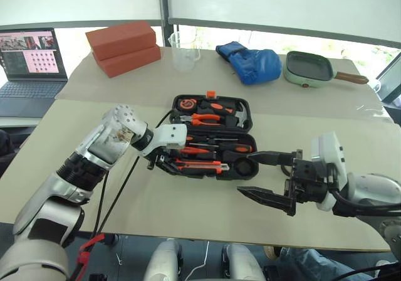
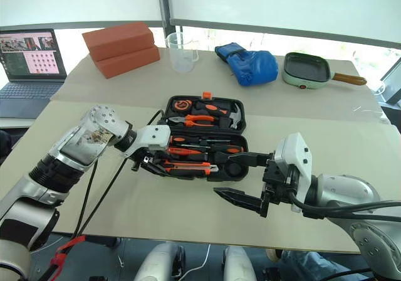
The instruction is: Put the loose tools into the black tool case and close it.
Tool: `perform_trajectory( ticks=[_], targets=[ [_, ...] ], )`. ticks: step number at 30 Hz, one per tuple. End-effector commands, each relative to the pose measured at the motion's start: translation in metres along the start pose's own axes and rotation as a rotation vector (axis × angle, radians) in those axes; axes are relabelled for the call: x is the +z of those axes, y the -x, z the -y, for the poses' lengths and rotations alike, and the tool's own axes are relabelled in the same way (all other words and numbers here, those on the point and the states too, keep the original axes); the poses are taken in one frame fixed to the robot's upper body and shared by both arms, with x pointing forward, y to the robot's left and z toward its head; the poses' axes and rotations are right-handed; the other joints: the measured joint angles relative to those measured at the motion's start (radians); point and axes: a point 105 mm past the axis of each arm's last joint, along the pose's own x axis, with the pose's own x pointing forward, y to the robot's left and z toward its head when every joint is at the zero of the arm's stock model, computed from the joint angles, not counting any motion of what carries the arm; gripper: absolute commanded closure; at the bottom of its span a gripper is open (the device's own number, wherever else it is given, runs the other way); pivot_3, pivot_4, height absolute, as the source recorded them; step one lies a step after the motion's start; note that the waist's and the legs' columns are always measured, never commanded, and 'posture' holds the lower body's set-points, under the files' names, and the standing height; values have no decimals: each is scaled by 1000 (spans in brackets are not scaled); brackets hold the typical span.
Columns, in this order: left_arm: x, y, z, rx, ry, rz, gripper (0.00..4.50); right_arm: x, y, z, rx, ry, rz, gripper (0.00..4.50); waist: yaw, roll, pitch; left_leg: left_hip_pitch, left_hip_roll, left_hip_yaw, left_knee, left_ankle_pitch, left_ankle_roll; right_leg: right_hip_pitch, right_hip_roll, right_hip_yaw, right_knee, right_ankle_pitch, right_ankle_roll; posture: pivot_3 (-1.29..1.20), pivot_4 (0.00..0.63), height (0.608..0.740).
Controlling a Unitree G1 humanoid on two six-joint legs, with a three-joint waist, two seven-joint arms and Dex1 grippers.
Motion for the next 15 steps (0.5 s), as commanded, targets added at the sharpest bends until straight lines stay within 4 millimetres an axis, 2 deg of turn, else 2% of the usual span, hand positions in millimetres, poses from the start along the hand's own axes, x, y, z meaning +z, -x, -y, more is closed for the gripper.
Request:
perform_trajectory(
  ticks=[1,6,10,15],
  targets=[
    [14,14,-6,37,-19,31,2688,8,-1,-3,11,34,22,0,-3,0,0,0,0,0,0,0,0,0,0,0,0,0,0,0,150,738],
    [17,13,-6,38,-47,17,2688,8,-2,-2,9,35,25,0,-10,0,0,-1,0,0,0,0,0,-1,0,0,0,0,0,0,150,738],
    [-2,4,-7,56,-127,-79,2688,8,-2,-2,7,35,28,0,-10,0,0,-1,0,0,0,0,0,-1,0,0,0,0,0,0,150,738],
    [-7,-4,-9,56,-115,-77,2688,8,-1,-2,5,37,29,0,-10,0,0,0,0,0,0,0,1,0,0,0,-1,0,0,0,150,738]
  ],
)
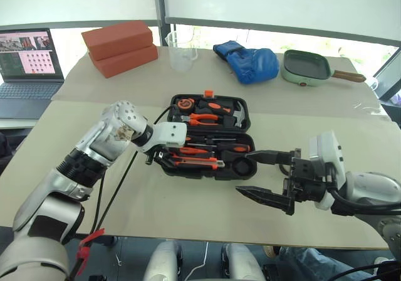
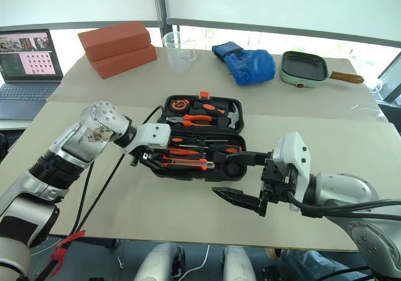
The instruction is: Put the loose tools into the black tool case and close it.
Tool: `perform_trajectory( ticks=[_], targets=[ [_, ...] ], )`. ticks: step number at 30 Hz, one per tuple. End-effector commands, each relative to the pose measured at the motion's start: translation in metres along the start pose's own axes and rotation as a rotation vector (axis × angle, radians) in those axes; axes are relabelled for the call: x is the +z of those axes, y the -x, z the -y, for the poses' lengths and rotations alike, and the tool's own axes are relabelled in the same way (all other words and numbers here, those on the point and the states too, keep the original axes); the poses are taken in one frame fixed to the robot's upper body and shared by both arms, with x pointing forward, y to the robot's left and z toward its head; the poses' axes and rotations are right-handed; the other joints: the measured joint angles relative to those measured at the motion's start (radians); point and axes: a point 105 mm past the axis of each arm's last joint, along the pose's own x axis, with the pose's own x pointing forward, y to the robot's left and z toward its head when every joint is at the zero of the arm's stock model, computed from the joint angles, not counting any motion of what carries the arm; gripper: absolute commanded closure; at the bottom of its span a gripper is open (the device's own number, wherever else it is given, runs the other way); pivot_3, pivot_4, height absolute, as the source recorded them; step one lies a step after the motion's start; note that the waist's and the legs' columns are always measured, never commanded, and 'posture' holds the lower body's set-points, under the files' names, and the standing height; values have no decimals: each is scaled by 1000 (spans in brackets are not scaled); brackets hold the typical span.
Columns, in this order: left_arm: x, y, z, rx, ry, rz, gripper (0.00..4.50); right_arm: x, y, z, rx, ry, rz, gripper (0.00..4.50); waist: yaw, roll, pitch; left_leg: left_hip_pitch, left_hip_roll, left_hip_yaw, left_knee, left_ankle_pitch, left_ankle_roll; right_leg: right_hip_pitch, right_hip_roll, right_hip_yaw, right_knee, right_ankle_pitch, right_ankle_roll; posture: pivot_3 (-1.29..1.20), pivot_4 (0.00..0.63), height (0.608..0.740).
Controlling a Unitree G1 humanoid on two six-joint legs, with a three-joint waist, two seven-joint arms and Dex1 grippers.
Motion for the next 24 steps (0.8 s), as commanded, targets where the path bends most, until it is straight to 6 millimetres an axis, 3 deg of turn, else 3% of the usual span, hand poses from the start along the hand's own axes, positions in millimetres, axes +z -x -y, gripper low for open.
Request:
perform_trajectory(
  ticks=[1,8,13,15,19,21,24],
  targets=[
    [-1,-3,-1,10,-15,-3,2688,7,1,-1,-3,30,25,0,0,0,0,0,0,0,0,0,0,0,0,0,0,0,0,0,150,738],
    [13,0,8,-44,19,69,2688,6,2,-2,-6,26,25,0,1,0,0,0,0,0,0,0,0,0,0,0,0,0,0,0,150,738],
    [7,-2,9,-45,14,44,2688,7,1,-1,-9,26,28,0,0,0,0,0,0,0,0,0,0,0,0,0,0,0,0,0,150,738],
    [10,-1,8,-46,23,60,1702,7,1,1,-11,26,30,0,0,0,0,0,0,0,0,0,0,0,0,0,0,0,0,0,150,738],
    [11,7,2,-11,14,58,547,8,1,2,-12,25,31,0,0,0,0,0,0,0,0,0,0,0,0,0,0,0,0,0,150,738],
    [12,14,-1,5,13,63,72,8,1,2,-12,24,32,0,-1,0,0,0,0,0,0,0,1,0,0,0,-1,0,0,0,150,738],
    [18,30,-5,22,23,107,72,7,0,2,-11,22,31,0,-2,0,0,0,0,0,0,0,1,0,0,0,-1,0,0,0,150,738]
  ],
)
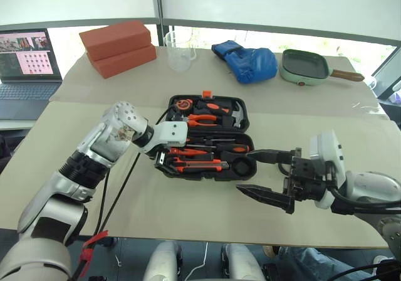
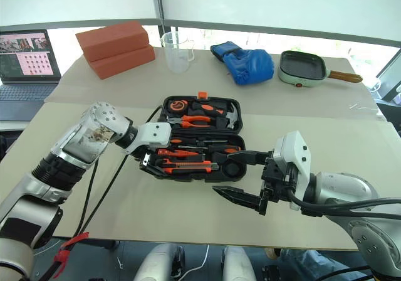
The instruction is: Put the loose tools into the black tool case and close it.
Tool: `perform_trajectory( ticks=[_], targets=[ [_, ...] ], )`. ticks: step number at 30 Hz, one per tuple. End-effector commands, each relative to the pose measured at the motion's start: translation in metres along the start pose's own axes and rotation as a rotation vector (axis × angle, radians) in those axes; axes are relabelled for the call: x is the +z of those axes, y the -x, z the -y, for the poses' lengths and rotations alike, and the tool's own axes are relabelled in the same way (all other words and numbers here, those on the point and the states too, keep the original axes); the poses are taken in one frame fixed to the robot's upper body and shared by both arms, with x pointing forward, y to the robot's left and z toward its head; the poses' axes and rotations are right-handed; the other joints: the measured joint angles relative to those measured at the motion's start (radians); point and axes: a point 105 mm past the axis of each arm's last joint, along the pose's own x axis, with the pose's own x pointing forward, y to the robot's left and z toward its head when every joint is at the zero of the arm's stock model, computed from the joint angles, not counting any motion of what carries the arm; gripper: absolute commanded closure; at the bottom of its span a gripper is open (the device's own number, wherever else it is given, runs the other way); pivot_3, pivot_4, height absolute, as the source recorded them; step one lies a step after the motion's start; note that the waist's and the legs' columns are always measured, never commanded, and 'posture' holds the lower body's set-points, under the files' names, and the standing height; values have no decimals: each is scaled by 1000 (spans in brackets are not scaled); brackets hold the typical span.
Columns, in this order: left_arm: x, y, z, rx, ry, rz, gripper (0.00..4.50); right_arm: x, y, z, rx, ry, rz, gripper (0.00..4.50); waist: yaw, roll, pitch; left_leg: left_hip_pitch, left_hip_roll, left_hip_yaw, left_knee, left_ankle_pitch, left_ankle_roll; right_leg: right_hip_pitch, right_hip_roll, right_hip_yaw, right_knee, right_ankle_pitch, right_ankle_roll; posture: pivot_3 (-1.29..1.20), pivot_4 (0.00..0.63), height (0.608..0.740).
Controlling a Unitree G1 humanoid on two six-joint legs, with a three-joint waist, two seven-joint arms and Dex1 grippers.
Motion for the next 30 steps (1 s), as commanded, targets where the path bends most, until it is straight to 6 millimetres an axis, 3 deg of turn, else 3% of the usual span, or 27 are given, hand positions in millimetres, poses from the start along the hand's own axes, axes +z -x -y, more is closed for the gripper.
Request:
perform_trajectory(
  ticks=[1,3,6,16,30],
  targets=[
    [13,26,-6,37,-7,62,72,7,0,0,-2,27,28,0,0,0,0,0,0,0,0,0,0,0,0,0,0,0,0,0,150,738],
    [13,33,-6,38,-4,79,72,7,0,0,-1,26,28,0,0,0,0,0,0,0,0,0,0,0,0,0,0,0,0,0,150,738],
    [8,34,-10,57,-13,83,721,6,0,0,1,22,25,0,1,0,0,0,0,0,0,0,0,0,0,0,0,0,0,0,150,738],
    [3,16,-11,40,-48,75,4378,4,0,-2,9,16,20,0,1,0,0,0,0,0,0,0,0,0,0,0,0,0,0,0,150,738],
    [-11,-1,-3,8,-88,-15,4459,4,0,-1,6,11,20,0,1,0,0,0,0,0,0,0,0,0,0,0,0,0,0,0,150,738]
  ],
)
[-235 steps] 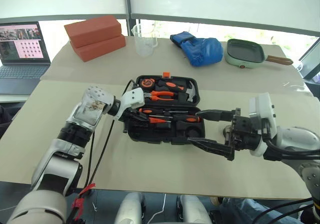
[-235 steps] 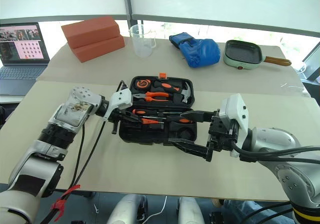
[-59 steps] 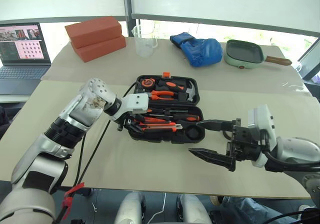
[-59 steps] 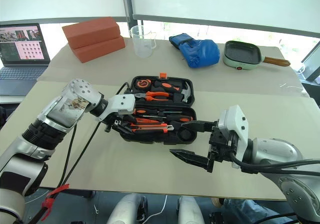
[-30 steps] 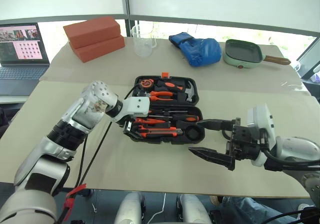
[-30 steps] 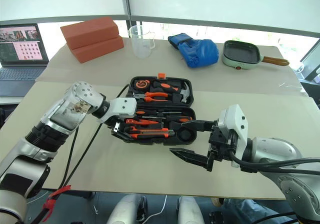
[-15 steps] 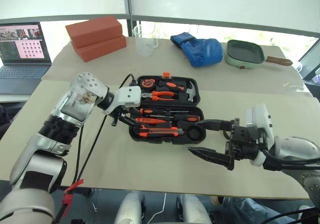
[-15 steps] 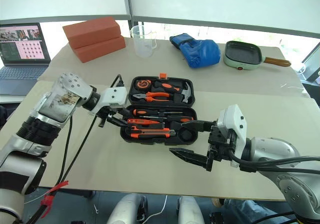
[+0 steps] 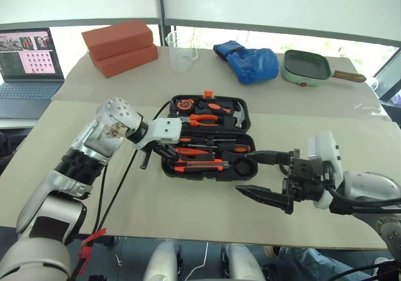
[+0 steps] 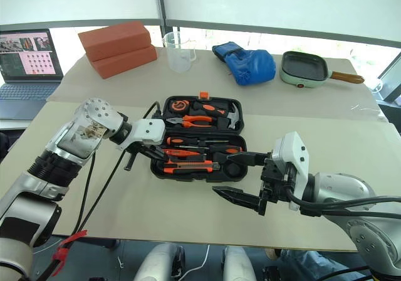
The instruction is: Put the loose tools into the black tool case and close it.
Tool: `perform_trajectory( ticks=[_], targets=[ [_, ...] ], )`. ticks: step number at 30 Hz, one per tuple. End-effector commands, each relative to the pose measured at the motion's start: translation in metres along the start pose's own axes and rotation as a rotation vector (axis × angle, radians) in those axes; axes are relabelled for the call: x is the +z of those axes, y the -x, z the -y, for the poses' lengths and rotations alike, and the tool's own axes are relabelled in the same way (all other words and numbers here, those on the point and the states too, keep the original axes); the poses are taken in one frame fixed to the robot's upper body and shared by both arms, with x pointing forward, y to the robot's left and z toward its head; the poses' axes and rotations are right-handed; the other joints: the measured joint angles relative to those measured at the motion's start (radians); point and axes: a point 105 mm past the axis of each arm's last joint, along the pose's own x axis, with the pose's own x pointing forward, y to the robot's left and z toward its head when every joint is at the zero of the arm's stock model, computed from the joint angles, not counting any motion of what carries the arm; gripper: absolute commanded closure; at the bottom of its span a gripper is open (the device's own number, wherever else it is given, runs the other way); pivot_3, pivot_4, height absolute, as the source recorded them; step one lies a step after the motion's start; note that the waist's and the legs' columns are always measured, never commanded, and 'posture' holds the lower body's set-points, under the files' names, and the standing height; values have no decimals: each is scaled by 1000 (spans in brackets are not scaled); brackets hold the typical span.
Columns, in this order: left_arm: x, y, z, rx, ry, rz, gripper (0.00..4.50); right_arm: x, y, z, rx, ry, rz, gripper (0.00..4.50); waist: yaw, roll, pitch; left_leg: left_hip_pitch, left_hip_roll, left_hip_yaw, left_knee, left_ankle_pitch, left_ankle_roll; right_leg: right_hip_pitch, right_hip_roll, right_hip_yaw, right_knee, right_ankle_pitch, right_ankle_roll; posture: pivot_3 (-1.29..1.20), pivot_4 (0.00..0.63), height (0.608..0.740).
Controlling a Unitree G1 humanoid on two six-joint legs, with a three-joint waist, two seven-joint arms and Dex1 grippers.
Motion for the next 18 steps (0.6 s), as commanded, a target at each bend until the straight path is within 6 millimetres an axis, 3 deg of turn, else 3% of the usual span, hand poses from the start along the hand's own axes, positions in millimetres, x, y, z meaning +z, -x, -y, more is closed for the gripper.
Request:
perform_trajectory(
  ticks=[1,9,13,18],
  targets=[
    [-3,-8,0,8,-31,-34,4459,7,1,-1,-2,29,26,0,0,0,0,0,0,0,0,0,0,0,0,0,0,0,0,0,150,738],
    [-9,-21,3,-9,-34,-53,4459,8,0,-1,-1,26,30,0,0,0,0,0,0,0,0,0,0,1,0,0,0,0,0,0,150,738],
    [-5,-13,-3,17,-43,-41,4459,7,1,-2,-6,23,30,0,2,0,0,1,0,0,0,0,0,1,0,0,0,0,0,0,150,738],
    [37,5,-14,15,-75,88,4459,6,2,-1,-11,20,24,0,3,0,0,-1,0,0,0,0,0,0,0,0,0,0,0,0,150,738]
  ],
)
